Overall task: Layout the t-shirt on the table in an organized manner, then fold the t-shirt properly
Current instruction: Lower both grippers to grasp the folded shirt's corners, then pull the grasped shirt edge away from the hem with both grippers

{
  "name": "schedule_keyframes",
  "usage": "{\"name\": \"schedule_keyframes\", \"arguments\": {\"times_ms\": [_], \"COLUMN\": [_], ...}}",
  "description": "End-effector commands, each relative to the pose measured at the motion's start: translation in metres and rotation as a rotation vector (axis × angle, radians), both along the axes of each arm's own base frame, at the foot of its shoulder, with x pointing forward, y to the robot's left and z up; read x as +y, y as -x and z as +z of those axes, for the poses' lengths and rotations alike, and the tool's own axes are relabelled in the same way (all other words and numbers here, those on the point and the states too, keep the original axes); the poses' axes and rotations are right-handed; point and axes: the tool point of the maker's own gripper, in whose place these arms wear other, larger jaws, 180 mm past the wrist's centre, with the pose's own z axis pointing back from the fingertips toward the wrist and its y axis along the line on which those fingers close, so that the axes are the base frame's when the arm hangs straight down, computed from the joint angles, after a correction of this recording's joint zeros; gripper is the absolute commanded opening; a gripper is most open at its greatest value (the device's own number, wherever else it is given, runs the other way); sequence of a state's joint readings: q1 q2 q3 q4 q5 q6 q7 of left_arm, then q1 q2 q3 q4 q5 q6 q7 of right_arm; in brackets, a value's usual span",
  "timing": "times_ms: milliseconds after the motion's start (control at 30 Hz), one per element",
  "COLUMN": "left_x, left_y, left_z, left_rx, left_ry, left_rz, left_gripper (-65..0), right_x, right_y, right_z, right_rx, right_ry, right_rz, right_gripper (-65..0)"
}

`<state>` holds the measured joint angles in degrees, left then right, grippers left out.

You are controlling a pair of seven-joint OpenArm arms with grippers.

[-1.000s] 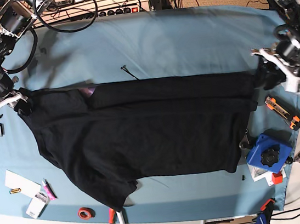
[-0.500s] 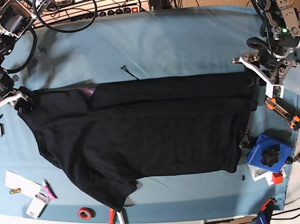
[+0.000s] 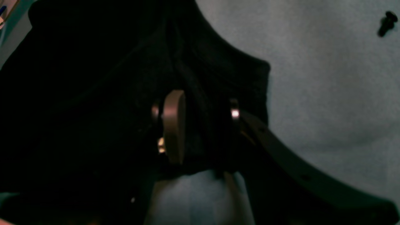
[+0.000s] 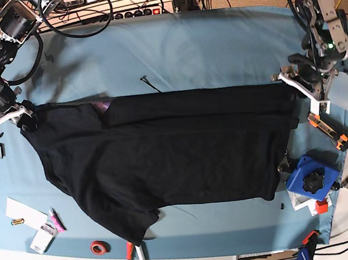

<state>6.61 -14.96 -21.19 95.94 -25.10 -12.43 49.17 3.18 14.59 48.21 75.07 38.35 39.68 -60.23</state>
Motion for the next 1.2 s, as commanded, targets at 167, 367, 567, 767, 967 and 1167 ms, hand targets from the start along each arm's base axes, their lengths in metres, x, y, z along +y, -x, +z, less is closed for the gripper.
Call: {"name": "schedule_keyframes", "arguments": {"times_ms": [167, 367, 567, 767, 967, 1167], "left_x": [0.001, -0.003, -0.012, -0.015, -0.017, -0.027], "left_y": [-0.005, 0.005, 0.008, 0.007, 0.013, 0.015], "left_z": [-0.013, -0.021, -0.02, -0.019, -0.02, -0.01], "left_rx": [0.058, 0.122, 0.14, 0.133, 0.174, 0.161], "left_ry": [0.062, 0.076, 0.134, 0.148, 0.142, 0.142], "left_rz": [0.01, -0.005, -0.021, -0.03, -0.047, -0.119], "left_gripper": [-37.7, -37.9, -42.9, -65.0, -65.0, -65.0], "right_x": [-0.009, -0.009, -0.016, -0.033, -0.035, -0.035], "right_y": [-0.008, -0.007, -0.006, -0.003, 0.001, 0.012], "right_z": [0.018, 0.017, 0.022, 0.033, 0.044, 0.044], "right_rx": [-0.05, -0.034, -0.034, -0.013, -0.009, -0.012], "right_ry": [0.029, 0.029, 0.049, 0.091, 0.063, 0.012], "right_rz": [-0.001, 0.006, 0.005, 0.014, 0.048, 0.041], "right_gripper": [-47.0, -58.3, -65.0, -65.0, -65.0, -65.0]}}
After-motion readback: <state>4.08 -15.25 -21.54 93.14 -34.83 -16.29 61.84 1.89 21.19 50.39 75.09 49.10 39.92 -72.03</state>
